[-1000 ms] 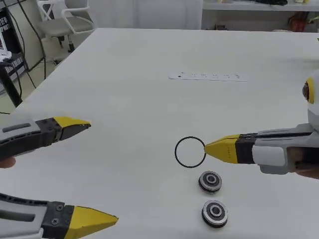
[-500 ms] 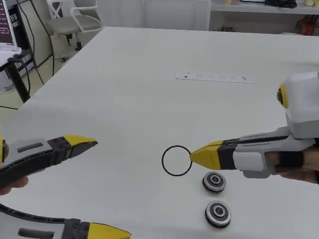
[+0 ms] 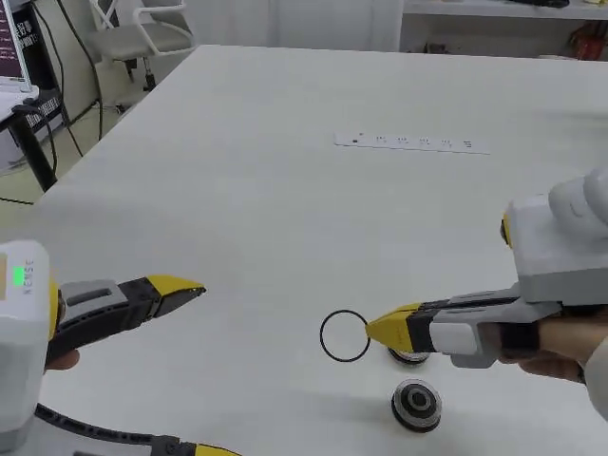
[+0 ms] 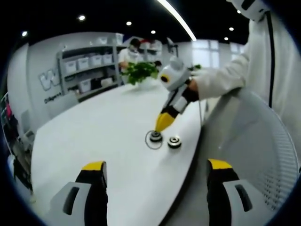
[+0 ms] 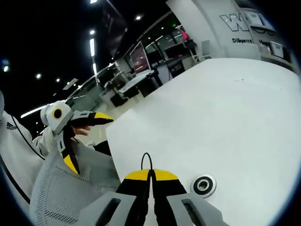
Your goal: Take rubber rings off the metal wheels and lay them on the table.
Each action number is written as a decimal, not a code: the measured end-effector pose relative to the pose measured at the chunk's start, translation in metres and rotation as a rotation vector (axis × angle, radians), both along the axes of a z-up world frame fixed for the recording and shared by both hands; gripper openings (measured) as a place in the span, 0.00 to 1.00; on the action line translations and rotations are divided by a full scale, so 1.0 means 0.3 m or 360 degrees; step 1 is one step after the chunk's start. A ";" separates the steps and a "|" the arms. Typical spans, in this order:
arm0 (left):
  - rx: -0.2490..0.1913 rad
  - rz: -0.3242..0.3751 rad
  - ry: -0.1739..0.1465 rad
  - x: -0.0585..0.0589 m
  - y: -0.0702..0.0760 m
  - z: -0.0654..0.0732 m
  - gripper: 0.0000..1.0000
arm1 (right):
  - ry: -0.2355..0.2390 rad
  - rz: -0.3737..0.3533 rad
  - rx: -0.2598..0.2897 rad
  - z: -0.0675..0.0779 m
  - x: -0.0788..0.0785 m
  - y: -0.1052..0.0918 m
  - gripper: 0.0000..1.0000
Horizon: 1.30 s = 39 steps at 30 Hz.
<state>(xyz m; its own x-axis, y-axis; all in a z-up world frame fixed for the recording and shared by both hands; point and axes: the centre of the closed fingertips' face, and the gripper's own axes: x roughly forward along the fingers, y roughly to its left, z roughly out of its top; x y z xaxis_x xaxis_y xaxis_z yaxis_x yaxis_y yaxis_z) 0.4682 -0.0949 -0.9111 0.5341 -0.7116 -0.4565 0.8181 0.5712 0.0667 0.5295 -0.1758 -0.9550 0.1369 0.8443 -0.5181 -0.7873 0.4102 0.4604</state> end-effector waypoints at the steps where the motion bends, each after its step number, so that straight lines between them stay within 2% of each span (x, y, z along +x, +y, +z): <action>1: 0.0000 -0.0001 0.0000 0.000 0.000 -0.001 0.88 | 0.0012 0.0005 -0.0015 -0.011 -0.004 -0.002 0.00; 7: 0.0012 -0.0002 0.0013 -0.002 0.001 -0.009 0.87 | 0.0074 0.0048 -0.0115 -0.080 -0.033 -0.009 0.00; 10: 0.0006 0.0002 0.0014 -0.001 0.003 -0.009 0.88 | 0.0104 0.0049 -0.0192 -0.121 -0.044 -0.020 0.00; 15: 0.0006 -0.0009 0.0019 -0.004 0.000 -0.012 0.88 | 0.0124 0.0029 -0.0242 -0.154 -0.041 -0.030 0.00; 27: -0.0009 -0.0012 0.0027 -0.005 -0.002 -0.010 0.85 | 0.0053 0.0039 -0.0302 -0.174 -0.018 -0.050 0.00; 31: -0.0011 -0.0008 0.0026 -0.004 -0.002 -0.010 0.84 | 0.0026 0.0040 -0.0320 -0.178 -0.012 -0.055 0.04; 39: -0.0005 -0.0003 0.0022 -0.003 -0.001 -0.010 0.84 | 0.0017 0.0018 -0.0317 -0.171 0.000 -0.063 0.05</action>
